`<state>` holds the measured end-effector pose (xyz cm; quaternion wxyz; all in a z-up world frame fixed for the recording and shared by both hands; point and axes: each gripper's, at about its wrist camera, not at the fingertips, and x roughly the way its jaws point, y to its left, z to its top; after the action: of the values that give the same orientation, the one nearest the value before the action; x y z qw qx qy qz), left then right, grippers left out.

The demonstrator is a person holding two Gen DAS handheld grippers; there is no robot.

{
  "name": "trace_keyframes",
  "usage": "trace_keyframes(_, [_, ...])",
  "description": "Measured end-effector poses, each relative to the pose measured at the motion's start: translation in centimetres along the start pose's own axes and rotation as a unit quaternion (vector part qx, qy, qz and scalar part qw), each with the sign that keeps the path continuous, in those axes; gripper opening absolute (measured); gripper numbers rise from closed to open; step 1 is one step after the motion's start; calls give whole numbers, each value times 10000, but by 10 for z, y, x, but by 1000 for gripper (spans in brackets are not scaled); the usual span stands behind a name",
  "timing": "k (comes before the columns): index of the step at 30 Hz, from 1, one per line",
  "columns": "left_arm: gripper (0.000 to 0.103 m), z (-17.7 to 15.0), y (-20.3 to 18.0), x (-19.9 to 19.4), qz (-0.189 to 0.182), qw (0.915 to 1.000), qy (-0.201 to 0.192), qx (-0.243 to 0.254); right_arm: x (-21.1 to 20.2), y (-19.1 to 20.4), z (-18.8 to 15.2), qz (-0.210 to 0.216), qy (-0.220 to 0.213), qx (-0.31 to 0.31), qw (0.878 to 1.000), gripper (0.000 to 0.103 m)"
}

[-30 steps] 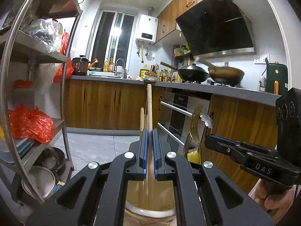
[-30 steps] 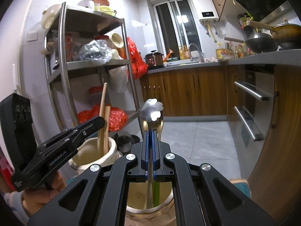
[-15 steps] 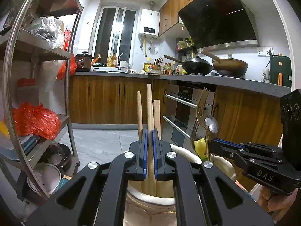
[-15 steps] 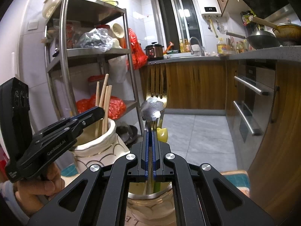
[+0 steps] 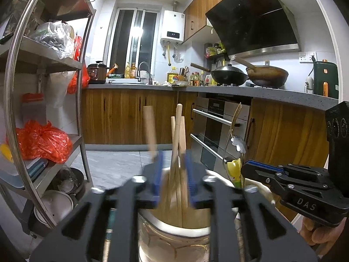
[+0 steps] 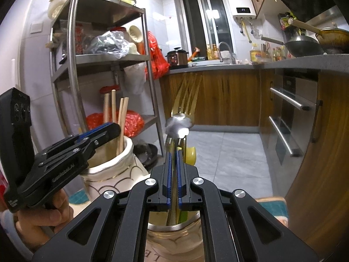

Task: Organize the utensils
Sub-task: 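Lower the chopstick into the tall pot while the right tool lowers the spoon into the short pot, then move both open tools back toward the utensils on the cloth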

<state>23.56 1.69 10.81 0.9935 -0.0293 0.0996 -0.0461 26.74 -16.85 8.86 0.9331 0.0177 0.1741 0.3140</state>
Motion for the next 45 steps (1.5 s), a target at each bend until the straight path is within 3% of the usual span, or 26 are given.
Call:
trace_keyframes(2, [35,1,-1,-3,32,10000,-52,55,-1,0,1,2,-10,-7,10000,10])
trace_keyframes(8, [36,4,1,-6,9,10000,-87,43,-3,1,2,5,-34,-29,10000,21])
trace_keyframes(13, [43,6,2,-10,-19,9999,-133,38,-9,3,4,13,-121,-80,9999,39])
trace_keyframes(16, [53,9,3,-16,-15,9998,-205,32,-12,4,5,2,-150,-104,9998,40])
trace_keyframes(24, [57,16,7,-40,-6,9993,-367,28,-25,3,5,-8,-236,-62,9997,49])
trace_keyframes(30, [69,19,14,-53,31,9991,-423,-4,-35,3,4,20,-292,-11,9996,49])
trace_keyframes(45, [70,17,35,-87,199,9987,-410,-217,-62,11,-10,-155,-256,-40,9995,49])
